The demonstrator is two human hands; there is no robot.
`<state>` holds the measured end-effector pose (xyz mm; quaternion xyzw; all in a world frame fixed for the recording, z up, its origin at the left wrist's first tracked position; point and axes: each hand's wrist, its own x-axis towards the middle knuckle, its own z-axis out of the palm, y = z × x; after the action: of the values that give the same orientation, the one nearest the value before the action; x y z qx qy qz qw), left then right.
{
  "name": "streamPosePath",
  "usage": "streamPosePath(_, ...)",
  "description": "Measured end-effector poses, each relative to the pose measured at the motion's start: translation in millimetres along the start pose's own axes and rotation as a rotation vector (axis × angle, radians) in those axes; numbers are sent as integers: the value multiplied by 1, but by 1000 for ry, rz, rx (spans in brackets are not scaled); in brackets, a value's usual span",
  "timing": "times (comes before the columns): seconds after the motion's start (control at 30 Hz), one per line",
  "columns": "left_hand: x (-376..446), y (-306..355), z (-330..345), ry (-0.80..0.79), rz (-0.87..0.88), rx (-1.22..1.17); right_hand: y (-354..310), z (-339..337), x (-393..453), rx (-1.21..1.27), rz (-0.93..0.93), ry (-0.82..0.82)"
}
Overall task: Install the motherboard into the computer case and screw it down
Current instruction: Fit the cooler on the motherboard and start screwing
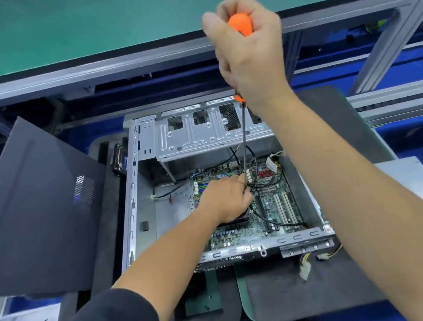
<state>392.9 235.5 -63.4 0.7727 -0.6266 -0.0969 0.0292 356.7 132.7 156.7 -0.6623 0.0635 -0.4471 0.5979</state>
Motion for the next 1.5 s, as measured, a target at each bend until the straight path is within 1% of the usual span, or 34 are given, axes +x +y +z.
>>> streamPosePath(0.03, 0, 0, 0, 3, -1, -1, 2, 2, -2, -141, -82, 159)
streamPosePath(0.07, -1, 0, 1, 2, -3, -4, 2, 4, -4, -241, -132, 285)
streamPosePath(0.1, -1, -1, 2, 3, -4, -6, 2, 3, -6, -278, -152, 354)
streamPosePath(0.13, -1, -1, 3, 3, -2, -9, 1, 0, -8, -256, -147, 351)
streamPosePath(0.17, -1, -1, 3, 1, 0, -12, 0, -5, -9, -187, -129, 279)
streamPosePath(0.2, -1, -1, 3, 1, 3, -12, -2, -10, -9, -96, -102, 156)
streamPosePath(0.27, -1, 0, 2, -2, 14, -9, -4, -19, -6, 72, -12, -158)
streamPosePath(0.3, -1, 0, 2, 1, 18, -5, -5, -23, -2, 143, 31, -291)
streamPosePath(0.33, -1, 0, 2, 6, 19, -1, -4, -25, 2, 213, 69, -389)
streamPosePath(0.47, 1, -1, 4, 26, 16, 9, 5, -31, 17, 547, 222, -646)
streamPosePath(0.53, 0, -1, 4, 26, 18, 14, 8, -31, 20, 603, 295, -761)
streamPosePath(0.57, 0, -1, 4, 27, 20, 15, 9, -31, 18, 608, 308, -790)
streamPosePath(0.63, 0, -1, 4, 26, 22, 6, 13, -27, 13, 585, 328, -761)
streamPosePath(0.67, 1, -1, 5, 24, 22, 1, 15, -24, 8, 540, 316, -703)
streamPosePath(0.7, 1, -1, 5, 26, 20, -2, 16, -19, 3, 457, 275, -604)
streamPosePath(0.73, 1, -2, 5, 32, 17, -3, 15, -14, -1, 346, 208, -462)
streamPosePath(0.83, 2, -3, 6, 35, 4, -3, 17, -3, -11, -13, -40, 61)
streamPosePath(0.87, 2, -4, 7, 32, 3, -6, 16, -1, -13, -106, -88, 187)
streamPosePath(0.9, 2, -4, 8, 32, 2, -8, 14, 1, -16, -136, -114, 242)
streamPosePath(0.93, 2, -4, 9, 31, 4, -9, 12, 1, -18, -112, -116, 224)
streamPosePath(1.0, 2, -4, 8, 27, 14, -9, 6, -1, -20, 21, -65, 48)
streamPosePath(1.07, 1, -3, 8, 26, 21, -10, 2, -7, -18, 141, 76, -138)
streamPosePath(1.13, 0, -3, 8, 27, 24, -6, 0, -16, -12, 247, 176, -258)
streamPosePath(1.27, 1, -3, 7, 9, 20, -10, -8, -27, 10, 524, 184, -464)
streamPosePath(1.33, 1, -3, 6, 8, 18, -10, -12, -28, 16, 569, 245, -581)
streamPosePath(1.37, 1, -2, 6, 6, 20, -8, -13, -27, 16, 578, 280, -618)
streamPosePath(1.43, 1, -2, 6, 0, 26, 0, -12, -24, 13, 619, 328, -634)
streamPosePath(1.47, 1, -2, 6, -2, 26, 6, -11, -22, 11, 623, 329, -603)
streamPosePath(1.5, 1, -2, 6, -3, 26, 9, -8, -20, 7, 583, 289, -525)
